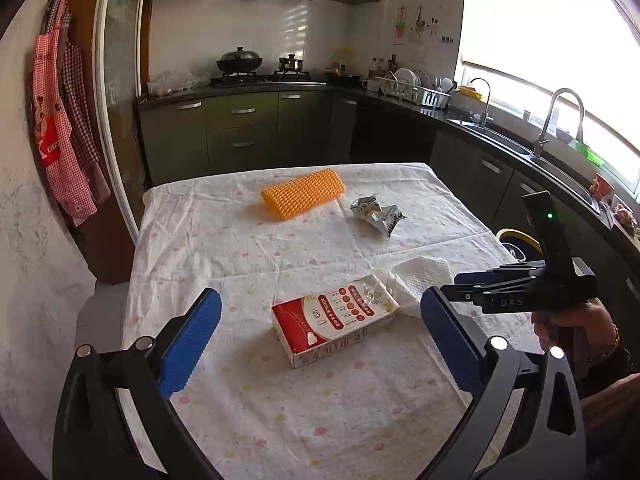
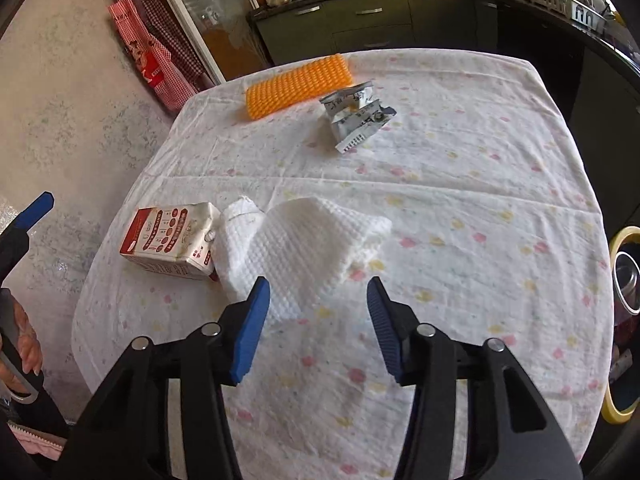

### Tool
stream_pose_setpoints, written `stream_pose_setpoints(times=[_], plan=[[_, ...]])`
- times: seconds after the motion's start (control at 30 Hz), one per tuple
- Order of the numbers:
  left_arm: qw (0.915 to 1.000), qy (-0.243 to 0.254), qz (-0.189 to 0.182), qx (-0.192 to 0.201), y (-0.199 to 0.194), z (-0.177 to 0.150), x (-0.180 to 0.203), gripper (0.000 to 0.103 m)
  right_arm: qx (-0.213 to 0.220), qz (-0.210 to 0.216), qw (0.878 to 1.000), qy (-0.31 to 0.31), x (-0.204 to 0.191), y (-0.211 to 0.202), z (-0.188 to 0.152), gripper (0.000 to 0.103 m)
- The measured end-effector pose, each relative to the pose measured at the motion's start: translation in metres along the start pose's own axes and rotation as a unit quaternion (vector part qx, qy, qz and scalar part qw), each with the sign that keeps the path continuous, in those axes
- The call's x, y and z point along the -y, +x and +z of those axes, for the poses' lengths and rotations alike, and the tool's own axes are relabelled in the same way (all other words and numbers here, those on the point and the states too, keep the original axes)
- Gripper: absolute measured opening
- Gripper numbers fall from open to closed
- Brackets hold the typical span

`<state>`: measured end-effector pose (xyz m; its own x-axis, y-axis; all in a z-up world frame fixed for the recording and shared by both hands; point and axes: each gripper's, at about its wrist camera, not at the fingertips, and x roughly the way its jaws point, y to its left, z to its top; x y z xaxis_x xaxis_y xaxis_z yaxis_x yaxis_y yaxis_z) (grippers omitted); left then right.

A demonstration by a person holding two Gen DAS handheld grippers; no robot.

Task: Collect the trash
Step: 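Move the right gripper to the white tissue and pinch it, then carry the tissue over the yellow bin and open the right gripper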

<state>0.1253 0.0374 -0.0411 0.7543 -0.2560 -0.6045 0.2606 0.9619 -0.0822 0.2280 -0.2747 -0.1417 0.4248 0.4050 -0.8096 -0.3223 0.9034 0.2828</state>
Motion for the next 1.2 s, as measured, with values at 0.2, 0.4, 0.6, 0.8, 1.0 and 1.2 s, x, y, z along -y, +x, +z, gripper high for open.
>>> stream_pose_setpoints(times=[0.2,0.4,0.6,0.8,1.0,1.2], plan=[[0.9997,-0.016,-0.012,-0.012,0.009,-0.009,-0.013,0.098,-0.01,-0.014,1.0,0.003,-0.006,0.015,0.007,0.032],[0.9995,-0.018,-0.017,-0.021,0.014,-0.015,-0.016,0.098,-0.005,-0.027,1.0,-0.006,-0.013,0.016,0.01,0.013],[0.9993,-0.018,-0.018,-0.029,0.017,-0.019,-0.016,0.098,0.014,-0.032,0.999,-0.01,-0.017,0.005,0.01,0.005],[0.9993,-0.016,-0.017,-0.028,0.016,-0.019,-0.013,0.098,0.051,-0.026,0.998,-0.012,-0.02,-0.028,0.013,0.004],[0.9993,-0.008,-0.02,-0.029,0.016,-0.018,-0.008,0.098,0.095,-0.029,0.995,-0.018,-0.02,-0.072,0.016,0.004],[0.9993,0.002,-0.023,-0.03,0.016,-0.017,0.0,0.098,0.138,-0.06,0.989,-0.003,0.0,-0.116,0.015,0.004]])
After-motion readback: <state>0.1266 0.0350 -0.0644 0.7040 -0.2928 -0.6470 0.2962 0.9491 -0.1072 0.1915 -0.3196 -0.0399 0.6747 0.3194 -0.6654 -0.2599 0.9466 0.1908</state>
